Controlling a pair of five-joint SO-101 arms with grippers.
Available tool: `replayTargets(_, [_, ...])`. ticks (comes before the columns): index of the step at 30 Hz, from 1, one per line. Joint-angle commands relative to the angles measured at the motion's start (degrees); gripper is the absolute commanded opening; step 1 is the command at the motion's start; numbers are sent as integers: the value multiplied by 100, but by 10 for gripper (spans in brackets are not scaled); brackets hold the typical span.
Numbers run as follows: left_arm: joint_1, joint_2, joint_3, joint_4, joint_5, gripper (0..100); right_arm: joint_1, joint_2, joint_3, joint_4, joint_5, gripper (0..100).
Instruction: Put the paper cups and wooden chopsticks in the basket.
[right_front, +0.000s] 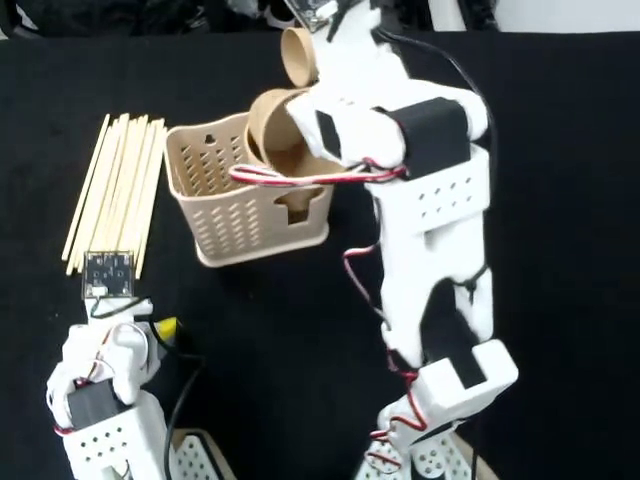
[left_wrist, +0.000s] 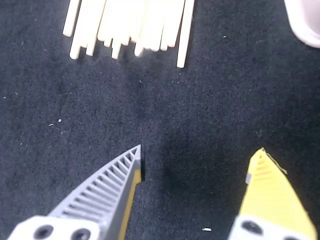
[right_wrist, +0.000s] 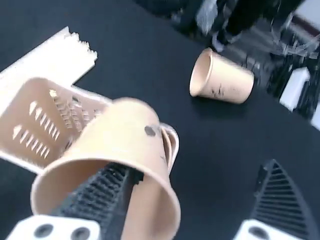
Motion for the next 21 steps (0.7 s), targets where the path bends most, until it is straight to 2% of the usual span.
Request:
replayTargets(1, [40,-35,13,0,-35,329,-114,13,-84,-571,62,341])
replayTargets(7, [40,-35,13,0,-35,329,-105,4,681,-1442,62,340])
replayTargets(13, [40,-35,13,0,-35,329,-44,-84,637,-1204,105,340])
replayTargets(17, [31,-35,13,9,-35,329,527,-154,242,-905,176,340])
replayTargets(21, [31,-35,13,9,-35,329,1116,-119,180,-589,967,340])
